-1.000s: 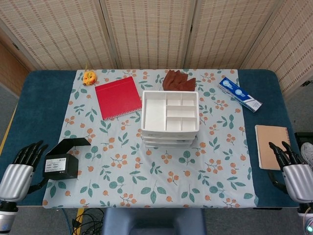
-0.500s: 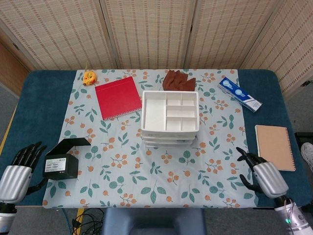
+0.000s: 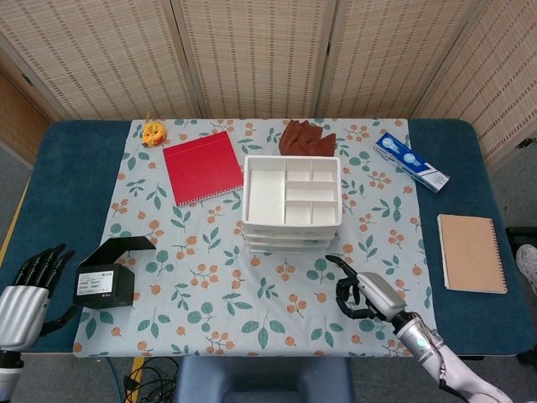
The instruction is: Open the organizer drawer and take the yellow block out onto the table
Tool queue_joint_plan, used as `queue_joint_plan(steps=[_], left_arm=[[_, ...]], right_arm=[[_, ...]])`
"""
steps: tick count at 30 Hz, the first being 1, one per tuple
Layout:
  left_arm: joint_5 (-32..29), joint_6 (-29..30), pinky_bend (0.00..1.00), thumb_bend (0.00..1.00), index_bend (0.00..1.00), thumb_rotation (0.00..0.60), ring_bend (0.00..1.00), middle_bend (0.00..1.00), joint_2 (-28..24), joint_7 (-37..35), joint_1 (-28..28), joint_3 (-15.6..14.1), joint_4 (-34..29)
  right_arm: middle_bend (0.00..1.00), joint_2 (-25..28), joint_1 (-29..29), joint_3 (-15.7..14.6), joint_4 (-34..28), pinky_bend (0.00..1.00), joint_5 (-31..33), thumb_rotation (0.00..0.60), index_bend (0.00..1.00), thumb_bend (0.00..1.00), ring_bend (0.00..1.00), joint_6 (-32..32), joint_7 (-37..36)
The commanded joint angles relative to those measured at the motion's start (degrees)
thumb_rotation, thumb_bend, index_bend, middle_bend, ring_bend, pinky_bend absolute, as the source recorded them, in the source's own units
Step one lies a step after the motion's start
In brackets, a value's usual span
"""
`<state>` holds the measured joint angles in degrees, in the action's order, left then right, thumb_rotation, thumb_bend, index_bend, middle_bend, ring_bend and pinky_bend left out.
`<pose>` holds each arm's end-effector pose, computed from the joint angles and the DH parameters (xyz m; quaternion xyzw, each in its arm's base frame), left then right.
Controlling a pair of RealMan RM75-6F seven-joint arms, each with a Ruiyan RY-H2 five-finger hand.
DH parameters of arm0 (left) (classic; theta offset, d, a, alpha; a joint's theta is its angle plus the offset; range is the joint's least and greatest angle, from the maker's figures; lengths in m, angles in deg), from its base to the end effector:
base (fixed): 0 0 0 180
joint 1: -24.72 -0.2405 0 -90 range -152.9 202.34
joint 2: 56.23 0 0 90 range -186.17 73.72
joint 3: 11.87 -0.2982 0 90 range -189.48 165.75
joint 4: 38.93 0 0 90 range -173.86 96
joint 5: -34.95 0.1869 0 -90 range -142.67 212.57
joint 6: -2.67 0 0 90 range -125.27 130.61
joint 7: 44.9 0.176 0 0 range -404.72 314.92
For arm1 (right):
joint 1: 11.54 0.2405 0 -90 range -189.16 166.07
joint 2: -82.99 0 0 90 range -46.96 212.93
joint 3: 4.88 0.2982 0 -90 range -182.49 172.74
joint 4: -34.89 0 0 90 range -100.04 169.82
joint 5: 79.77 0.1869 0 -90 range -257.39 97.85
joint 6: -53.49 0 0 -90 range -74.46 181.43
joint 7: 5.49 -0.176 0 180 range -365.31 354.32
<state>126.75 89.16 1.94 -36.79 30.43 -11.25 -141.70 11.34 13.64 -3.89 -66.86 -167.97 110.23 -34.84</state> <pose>-0.2925 0.2078 0.2108 -0.6419 -0.3427 -0.3904 0.5640 -0.2244 -0.2733 0.0558 0.6064 -0.6295 0.4422 0.2012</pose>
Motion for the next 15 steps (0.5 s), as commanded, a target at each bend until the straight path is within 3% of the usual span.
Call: queue_joint_plan(steps=[1, 15], left_arm=[[-0.1, 0.0, 0.11, 0.20, 0.08, 0.600, 0.07, 0.06, -0.1, 0.1, -0.1, 0.0, 0.0], [-0.2, 0.3, 0.11, 0.20, 0.08, 0.600, 0.07, 0.06, 0.0, -0.4, -0.5, -0.2, 0.5]], right_arm=[[0.63, -3.8, 3.3, 2.8, 0.6, 0.63, 3.4, 0.600, 0.00, 0.53, 0.59, -3.5, -4.2], [0.64, -11.2, 7.9, 7.6, 5.6, 0.63, 10.7, 0.600, 0.00, 0.54, 0.61, -7.0, -4.3]])
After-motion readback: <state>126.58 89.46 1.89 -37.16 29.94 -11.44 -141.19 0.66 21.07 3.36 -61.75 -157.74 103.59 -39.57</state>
